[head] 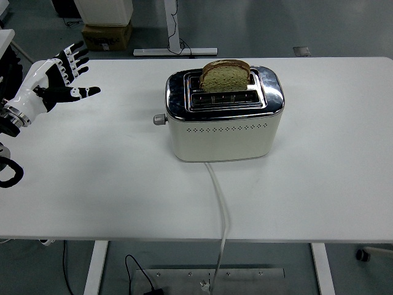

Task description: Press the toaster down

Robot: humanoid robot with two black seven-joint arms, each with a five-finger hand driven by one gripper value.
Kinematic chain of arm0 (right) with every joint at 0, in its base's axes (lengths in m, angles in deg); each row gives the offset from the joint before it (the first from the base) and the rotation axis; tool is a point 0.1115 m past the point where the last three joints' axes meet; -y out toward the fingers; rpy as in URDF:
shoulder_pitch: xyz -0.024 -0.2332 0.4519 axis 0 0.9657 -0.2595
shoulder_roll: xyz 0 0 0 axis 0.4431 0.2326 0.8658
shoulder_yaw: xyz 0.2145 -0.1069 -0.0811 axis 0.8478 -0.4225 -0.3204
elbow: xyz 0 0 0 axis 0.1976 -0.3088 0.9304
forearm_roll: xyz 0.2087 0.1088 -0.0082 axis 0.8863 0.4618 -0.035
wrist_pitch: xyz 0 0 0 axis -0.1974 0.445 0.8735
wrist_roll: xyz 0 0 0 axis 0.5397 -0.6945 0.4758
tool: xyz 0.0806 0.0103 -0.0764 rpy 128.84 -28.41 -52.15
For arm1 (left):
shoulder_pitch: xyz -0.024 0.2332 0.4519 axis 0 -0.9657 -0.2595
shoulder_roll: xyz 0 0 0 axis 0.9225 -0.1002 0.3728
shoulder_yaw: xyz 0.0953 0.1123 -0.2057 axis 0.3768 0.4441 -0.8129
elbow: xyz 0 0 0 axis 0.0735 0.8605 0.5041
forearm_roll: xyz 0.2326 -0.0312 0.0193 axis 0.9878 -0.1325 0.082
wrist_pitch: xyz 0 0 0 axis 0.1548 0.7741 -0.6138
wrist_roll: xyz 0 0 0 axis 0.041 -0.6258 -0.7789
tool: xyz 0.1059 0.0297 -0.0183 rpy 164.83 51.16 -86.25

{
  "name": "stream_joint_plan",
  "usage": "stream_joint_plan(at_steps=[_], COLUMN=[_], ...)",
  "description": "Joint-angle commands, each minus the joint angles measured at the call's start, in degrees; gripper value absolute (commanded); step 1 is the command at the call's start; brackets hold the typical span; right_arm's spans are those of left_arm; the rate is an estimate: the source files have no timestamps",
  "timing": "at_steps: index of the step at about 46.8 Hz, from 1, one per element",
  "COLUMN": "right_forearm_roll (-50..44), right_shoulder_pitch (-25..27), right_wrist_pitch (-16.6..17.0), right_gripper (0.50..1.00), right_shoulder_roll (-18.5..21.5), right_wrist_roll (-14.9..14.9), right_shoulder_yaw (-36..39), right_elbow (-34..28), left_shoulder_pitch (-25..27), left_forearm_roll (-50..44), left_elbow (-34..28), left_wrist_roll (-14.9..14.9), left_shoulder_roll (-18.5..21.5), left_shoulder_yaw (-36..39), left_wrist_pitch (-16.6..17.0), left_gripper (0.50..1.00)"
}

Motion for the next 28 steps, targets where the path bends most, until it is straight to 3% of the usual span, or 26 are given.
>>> stream_joint_plan(at_steps=[1, 7, 28], right_forearm_roll=[0.0, 0.0, 0.0], right_shoulder_pitch=[0.0, 0.0, 0.0], right_wrist_pitch=[0.04, 0.04, 0.04], right_gripper=[0.998, 0.998, 0.998], right_shoulder_roll=[0.0, 0.0, 0.0], right_wrist_roll=[0.0, 0.0, 0.0], right_shoulder_yaw=[0.06, -0.02, -0.02], right_elbow=[0.0, 0.0, 0.0], left_shoulder_pitch=[-0.01, -0.01, 1.84], left_forearm_roll=[-3.51, -7.47, -22.49], left_elbow=[0.94, 1.03, 8.76], left_wrist_roll=[0.0, 0.0, 0.0], left_shoulder_roll=[-0.83, -1.62, -7.51], left_shoulder_yaw=[0.0, 0.09, -0.09], left_wrist_pitch=[1.85, 3.87, 3.61], left_gripper=[1.0, 1.0, 1.0])
